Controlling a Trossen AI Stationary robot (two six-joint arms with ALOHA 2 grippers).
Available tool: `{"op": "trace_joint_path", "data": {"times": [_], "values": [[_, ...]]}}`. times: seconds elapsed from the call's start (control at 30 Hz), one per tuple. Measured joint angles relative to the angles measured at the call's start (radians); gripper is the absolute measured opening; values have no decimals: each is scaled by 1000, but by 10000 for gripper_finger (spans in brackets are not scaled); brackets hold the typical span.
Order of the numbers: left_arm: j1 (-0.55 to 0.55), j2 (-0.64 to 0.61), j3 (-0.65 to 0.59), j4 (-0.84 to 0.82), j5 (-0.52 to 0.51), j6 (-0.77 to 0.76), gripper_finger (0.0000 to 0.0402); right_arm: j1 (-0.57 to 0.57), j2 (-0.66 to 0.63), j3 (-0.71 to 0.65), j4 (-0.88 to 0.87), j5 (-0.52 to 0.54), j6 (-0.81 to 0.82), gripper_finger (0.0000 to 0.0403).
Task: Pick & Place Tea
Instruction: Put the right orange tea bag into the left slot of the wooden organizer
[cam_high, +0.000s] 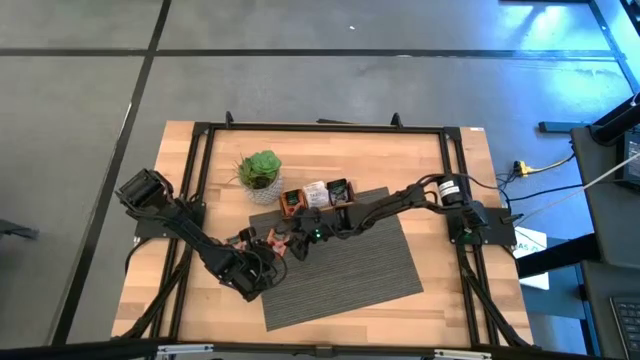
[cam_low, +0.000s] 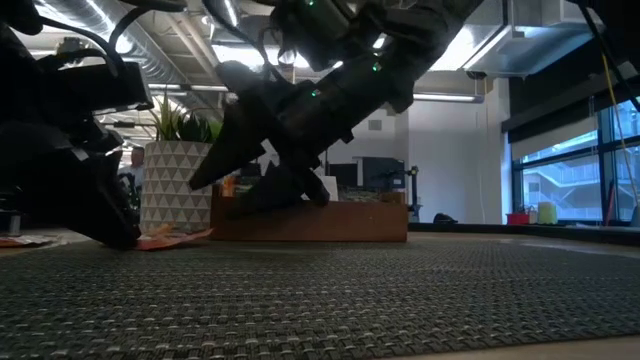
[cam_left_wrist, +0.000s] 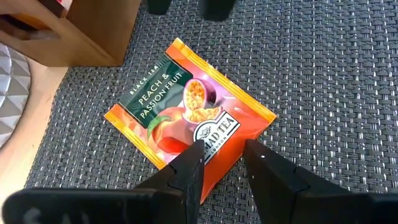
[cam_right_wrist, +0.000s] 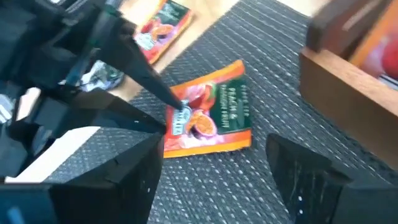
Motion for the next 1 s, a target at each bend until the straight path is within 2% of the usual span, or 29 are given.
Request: {"op": "trace_joint_path", "data": {"times": [0.57, 1.0], "values": [[0, 0, 0, 3, -9, 11, 112, 5, 19, -1, 18, 34, 89, 237], [-3, 0, 0, 6, -14, 16, 111, 5, 69, -1, 100, 6, 86, 209]]}}
